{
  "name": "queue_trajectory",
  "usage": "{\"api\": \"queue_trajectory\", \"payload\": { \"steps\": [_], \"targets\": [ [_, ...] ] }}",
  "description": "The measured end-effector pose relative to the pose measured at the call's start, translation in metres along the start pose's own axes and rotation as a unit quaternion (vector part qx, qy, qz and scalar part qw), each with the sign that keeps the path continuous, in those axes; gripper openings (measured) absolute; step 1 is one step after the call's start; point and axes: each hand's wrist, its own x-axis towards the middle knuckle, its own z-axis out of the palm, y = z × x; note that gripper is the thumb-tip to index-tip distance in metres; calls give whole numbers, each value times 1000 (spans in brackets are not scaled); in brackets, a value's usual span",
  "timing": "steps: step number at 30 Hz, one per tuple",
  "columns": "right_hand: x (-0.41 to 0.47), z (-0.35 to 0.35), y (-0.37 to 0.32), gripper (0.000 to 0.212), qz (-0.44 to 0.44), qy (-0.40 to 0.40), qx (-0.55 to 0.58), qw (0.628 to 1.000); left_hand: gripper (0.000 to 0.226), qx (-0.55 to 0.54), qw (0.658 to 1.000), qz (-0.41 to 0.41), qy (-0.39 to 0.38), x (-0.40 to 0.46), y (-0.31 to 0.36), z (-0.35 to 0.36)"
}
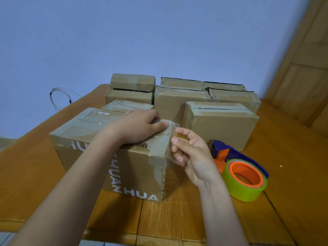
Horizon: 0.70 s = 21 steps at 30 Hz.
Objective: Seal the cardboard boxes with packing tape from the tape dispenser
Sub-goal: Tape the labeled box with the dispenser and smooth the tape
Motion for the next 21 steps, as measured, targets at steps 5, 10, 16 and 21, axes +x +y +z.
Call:
{"api": "queue_trajectory", "payload": {
  "steps": [5,10,16,21],
  "targets": [
    [1,1,0,36,6,13,58,998,43,-6,1000,-1,-4,0,-1,0],
    [1,4,1,39,4,34,80,996,40,-13,1000,2,-7,0,-1,-1],
    [-3,4,5,36,-32,84,53,995,34,-20,1000,-1,-7,-2,1,-2],
    [-4,-4,11,17,-104,154,-39,982,41,-24,1000,-1,-7,-2,2,-3]
  ]
}}
